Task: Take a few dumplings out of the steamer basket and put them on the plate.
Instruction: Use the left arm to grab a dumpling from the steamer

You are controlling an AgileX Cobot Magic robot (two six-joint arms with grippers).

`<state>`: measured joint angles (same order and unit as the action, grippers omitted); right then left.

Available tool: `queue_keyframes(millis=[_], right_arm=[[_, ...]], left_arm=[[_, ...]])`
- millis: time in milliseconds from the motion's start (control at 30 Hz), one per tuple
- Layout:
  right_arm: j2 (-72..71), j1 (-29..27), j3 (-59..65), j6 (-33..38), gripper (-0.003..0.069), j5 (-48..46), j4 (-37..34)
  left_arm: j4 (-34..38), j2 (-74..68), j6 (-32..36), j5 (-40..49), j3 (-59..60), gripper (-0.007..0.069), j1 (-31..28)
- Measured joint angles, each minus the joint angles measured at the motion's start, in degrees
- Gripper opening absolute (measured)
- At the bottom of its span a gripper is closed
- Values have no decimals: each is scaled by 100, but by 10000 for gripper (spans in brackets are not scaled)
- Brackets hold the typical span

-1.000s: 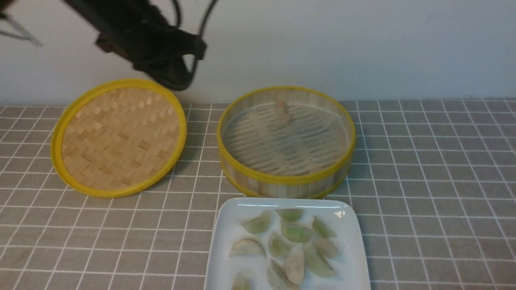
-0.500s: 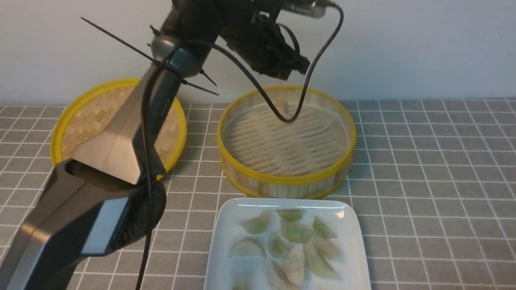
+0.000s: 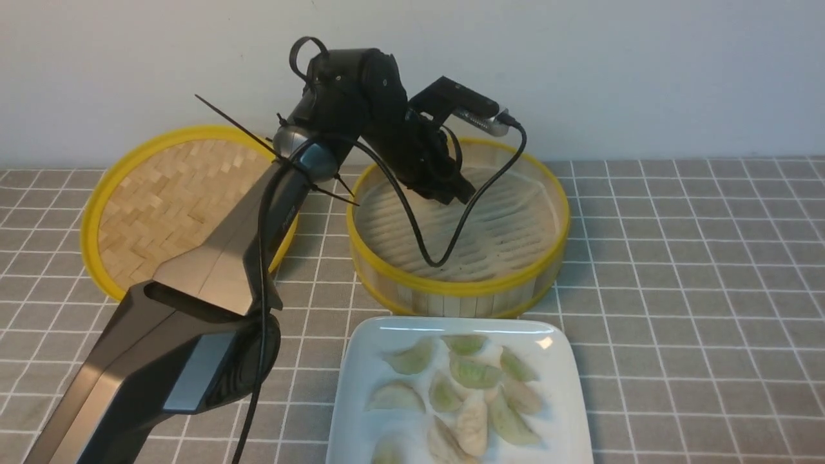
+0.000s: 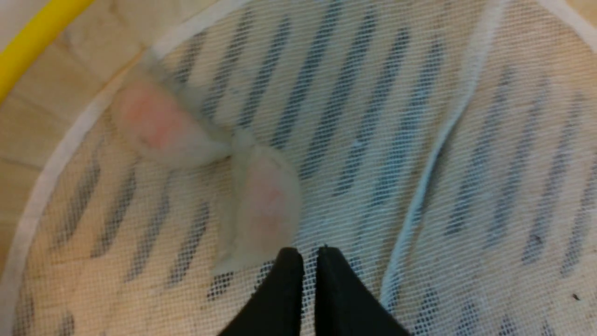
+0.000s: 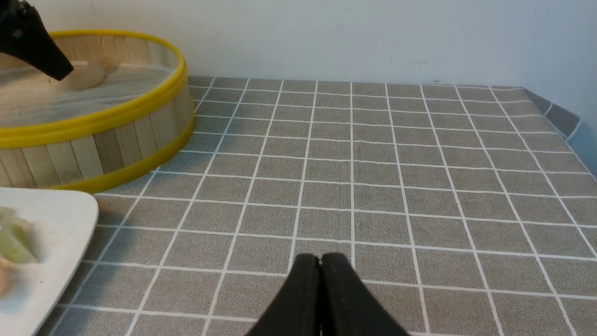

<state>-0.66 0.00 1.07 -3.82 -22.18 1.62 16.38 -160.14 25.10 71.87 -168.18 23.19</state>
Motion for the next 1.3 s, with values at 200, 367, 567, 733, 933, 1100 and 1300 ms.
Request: queue_keyframes(millis=[200,367,567,733,933,1100,1300], right_arm=[[0,0,0,0,-9,0,-5],[0,0,0,0,-9,0,-5],[0,0,0,0,-9,0,-5],[0,0,0,0,-9,0,-5],[0,0,0,0,-9,0,-5],[0,0,0,0,-9,0,-5],[0,0,0,0,-9,0,-5]], left_arm=[[17,-18,412,-57,0,191,-64],[17,-87,783,-299,0,357,-91],[50,-278,986,-394,-10,447,-102],[208,-309,1180,-454,-18,450,-150],[671,-367,1272,-435,-31,376,-256],[994,-363,1412,-221,-37,139,-360],[910,226,827,-21,4,79,-583]])
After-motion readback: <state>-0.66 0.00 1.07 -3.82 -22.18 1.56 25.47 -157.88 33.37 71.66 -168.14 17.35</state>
